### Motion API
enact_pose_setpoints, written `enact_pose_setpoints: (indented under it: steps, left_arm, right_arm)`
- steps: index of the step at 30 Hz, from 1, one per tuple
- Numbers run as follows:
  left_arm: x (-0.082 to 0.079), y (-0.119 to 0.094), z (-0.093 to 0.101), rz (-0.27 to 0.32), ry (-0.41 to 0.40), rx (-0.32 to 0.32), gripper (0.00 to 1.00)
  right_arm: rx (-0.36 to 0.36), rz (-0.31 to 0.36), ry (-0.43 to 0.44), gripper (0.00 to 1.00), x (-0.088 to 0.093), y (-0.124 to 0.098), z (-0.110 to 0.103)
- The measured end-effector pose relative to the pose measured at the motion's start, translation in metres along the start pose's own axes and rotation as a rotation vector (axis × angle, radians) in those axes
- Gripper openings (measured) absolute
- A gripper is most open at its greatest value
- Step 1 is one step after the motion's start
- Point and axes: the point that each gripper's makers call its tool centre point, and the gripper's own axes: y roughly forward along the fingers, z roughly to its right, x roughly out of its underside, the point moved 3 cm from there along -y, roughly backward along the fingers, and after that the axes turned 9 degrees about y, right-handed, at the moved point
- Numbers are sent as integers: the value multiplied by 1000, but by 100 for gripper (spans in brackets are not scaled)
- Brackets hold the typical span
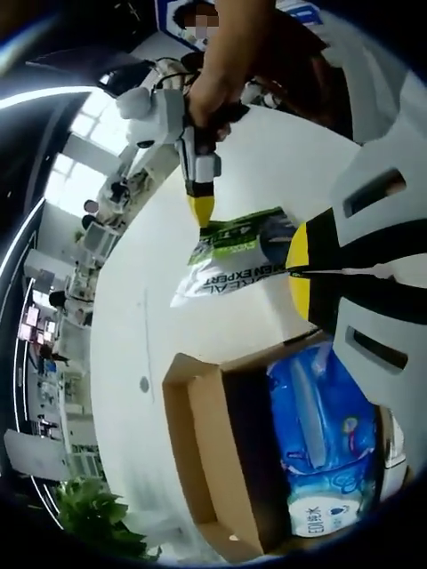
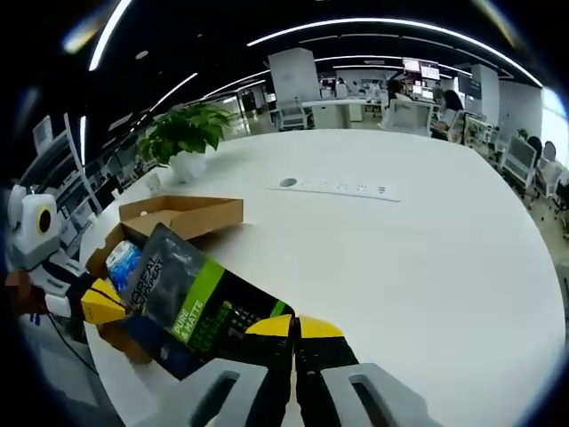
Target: Operate the shoe box by opening the lid, removing the specified soft item, and placing it in the target area until the item is outside and the box remains undamaged.
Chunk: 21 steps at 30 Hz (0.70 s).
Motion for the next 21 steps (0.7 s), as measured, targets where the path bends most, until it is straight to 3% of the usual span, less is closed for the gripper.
enact_pose_setpoints:
  steps: [9, 13, 21]
  left_arm:
    - [3, 17, 9, -53, 148, -15, 0]
    - [8, 27, 13, -105, 262, -18, 0]
    - [11, 42, 13, -158, 326, -30, 0]
  right_arm:
    - [22, -17, -6, 0, 10, 5, 14]
    - [23, -14, -9, 0, 11, 8, 21]
    - [29, -11, -14, 0, 16, 15, 30]
